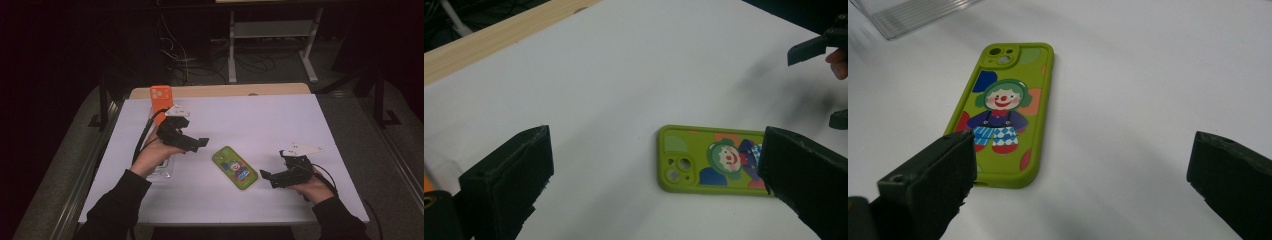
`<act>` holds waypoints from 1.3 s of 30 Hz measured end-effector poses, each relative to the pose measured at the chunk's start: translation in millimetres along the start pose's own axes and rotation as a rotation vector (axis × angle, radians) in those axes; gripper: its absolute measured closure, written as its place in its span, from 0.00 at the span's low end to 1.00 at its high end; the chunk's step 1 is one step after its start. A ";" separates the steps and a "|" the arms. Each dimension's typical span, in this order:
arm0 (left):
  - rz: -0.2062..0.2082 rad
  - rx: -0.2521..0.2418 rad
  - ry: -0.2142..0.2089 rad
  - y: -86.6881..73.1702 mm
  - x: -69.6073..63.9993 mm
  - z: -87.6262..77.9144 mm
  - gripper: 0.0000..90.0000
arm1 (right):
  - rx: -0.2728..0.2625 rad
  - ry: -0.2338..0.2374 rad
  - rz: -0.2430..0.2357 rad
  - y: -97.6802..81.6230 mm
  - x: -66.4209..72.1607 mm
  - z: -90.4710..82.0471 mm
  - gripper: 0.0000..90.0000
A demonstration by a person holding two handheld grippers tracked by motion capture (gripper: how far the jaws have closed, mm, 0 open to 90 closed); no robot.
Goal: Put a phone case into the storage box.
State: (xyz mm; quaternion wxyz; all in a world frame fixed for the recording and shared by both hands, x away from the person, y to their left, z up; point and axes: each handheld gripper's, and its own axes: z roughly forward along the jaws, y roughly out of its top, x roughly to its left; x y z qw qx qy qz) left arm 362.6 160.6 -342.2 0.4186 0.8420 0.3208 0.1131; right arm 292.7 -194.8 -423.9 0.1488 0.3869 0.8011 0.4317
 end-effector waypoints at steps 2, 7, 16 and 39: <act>0.010 0.011 -0.015 -5.4 -6.8 4.4 0.01 | -0.003 0.000 0.016 0.2 1.0 -2.5 0.00; 0.041 0.028 -0.030 -16.2 -21.3 12.5 0.01 | -0.019 -0.009 0.016 1.1 1.5 -6.7 0.00; 0.058 0.036 -0.047 -43.4 -35.8 20.7 0.01 | -0.019 -0.020 0.037 -1.8 -0.2 -12.0 0.00; 0.084 0.048 -0.104 -64.7 -29.6 30.1 0.01 | -0.014 -0.015 0.038 24.8 8.1 -8.1 0.00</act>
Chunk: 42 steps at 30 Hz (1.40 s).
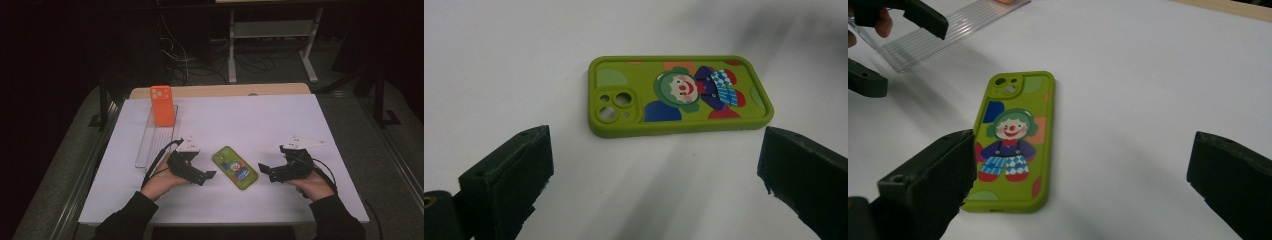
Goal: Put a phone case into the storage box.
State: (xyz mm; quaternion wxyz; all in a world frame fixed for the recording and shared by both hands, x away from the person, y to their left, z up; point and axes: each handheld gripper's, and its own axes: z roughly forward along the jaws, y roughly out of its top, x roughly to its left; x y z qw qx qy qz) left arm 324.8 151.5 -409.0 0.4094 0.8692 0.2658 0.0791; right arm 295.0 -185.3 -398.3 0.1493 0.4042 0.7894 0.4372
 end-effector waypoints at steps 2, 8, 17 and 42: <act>-0.016 -0.012 0.000 -0.5 -0.3 0.2 0.01 | 0.015 0.009 0.002 3.5 3.3 4.4 0.00; -0.016 -0.016 0.005 -1.3 3.5 -1.6 0.01 | 0.032 0.050 -0.020 13.3 13.1 15.1 0.00; -0.023 -0.020 0.008 -1.9 5.0 -1.8 0.01 | 0.041 0.069 -0.003 30.2 19.0 24.3 0.00; -0.039 -0.025 0.006 -2.1 4.2 0.8 0.01 | 0.080 0.015 -0.005 55.8 39.4 56.2 0.00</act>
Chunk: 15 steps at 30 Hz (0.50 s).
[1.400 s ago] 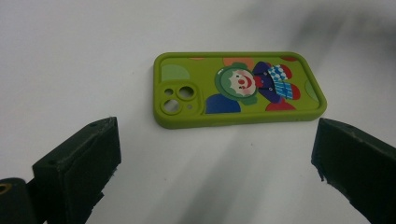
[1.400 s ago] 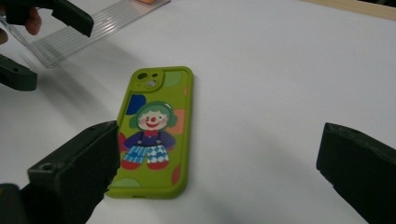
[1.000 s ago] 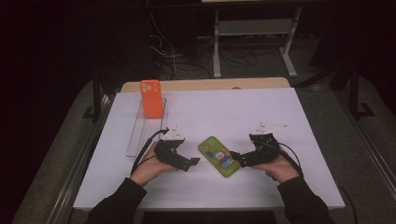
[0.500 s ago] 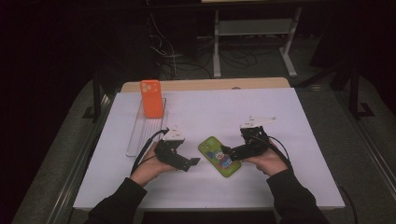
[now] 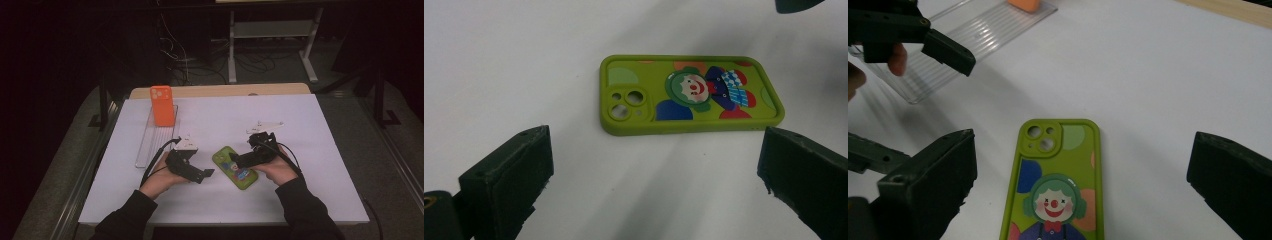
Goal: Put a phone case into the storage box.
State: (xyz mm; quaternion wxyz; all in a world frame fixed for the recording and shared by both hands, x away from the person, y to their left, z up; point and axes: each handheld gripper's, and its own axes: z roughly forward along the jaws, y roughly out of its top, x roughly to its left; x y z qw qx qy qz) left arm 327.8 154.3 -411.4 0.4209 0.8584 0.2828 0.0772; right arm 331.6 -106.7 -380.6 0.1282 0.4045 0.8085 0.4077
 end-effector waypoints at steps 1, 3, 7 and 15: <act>-0.003 -0.001 0.000 0.0 -0.1 0.1 0.01 | 0.007 -0.003 0.004 -0.3 0.2 0.5 0.00; -0.003 -0.001 0.001 0.0 0.0 0.2 0.01 | 0.016 -0.013 0.012 -1.0 0.4 1.9 0.00; 0.004 0.005 0.002 0.1 0.2 0.2 0.01 | 0.032 -0.016 0.008 -2.8 1.0 4.4 0.00; 0.022 0.026 0.002 0.0 0.9 -0.7 0.01 | 0.080 -0.023 0.010 -8.8 3.2 10.2 0.00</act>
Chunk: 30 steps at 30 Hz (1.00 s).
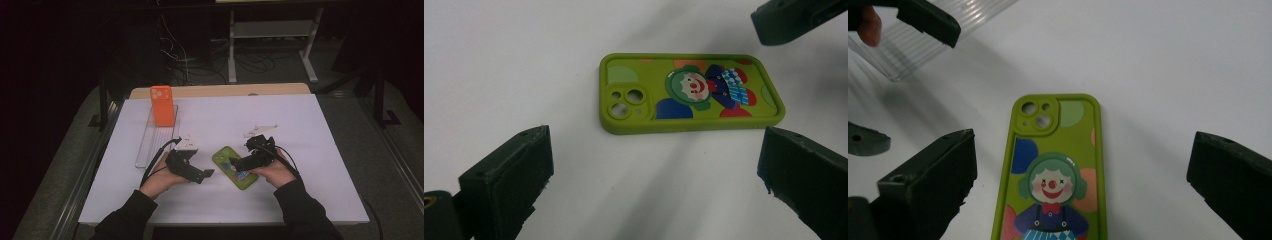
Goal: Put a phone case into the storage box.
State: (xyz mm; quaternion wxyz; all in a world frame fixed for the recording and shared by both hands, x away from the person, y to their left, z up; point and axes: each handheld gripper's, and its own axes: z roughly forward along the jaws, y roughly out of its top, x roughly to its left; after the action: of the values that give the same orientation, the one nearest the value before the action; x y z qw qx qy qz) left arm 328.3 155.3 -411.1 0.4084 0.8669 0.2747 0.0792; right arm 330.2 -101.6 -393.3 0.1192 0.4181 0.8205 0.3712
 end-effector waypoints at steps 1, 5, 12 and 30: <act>0.002 0.002 0.001 0.0 0.1 0.0 0.01 | 0.003 -0.003 -0.005 -0.8 -0.2 0.9 0.00; 0.000 0.006 0.002 -0.1 -0.2 -0.1 0.01 | 0.036 -0.001 -0.006 -5.2 1.6 5.4 0.00; -0.002 0.009 0.000 -0.1 -0.3 -0.1 0.01 | 0.080 -0.002 -0.007 -13.3 4.1 12.9 0.00; -0.001 0.011 0.001 -0.2 -0.4 0.3 0.01 | 0.191 -0.016 -0.064 -25.0 12.9 33.4 0.00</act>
State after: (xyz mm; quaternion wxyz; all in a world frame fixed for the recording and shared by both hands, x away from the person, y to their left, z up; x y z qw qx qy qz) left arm 328.0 154.9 -411.4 0.4034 0.8690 0.2758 0.0778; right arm 324.2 -84.0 -432.9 0.0972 0.4040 0.8642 0.2837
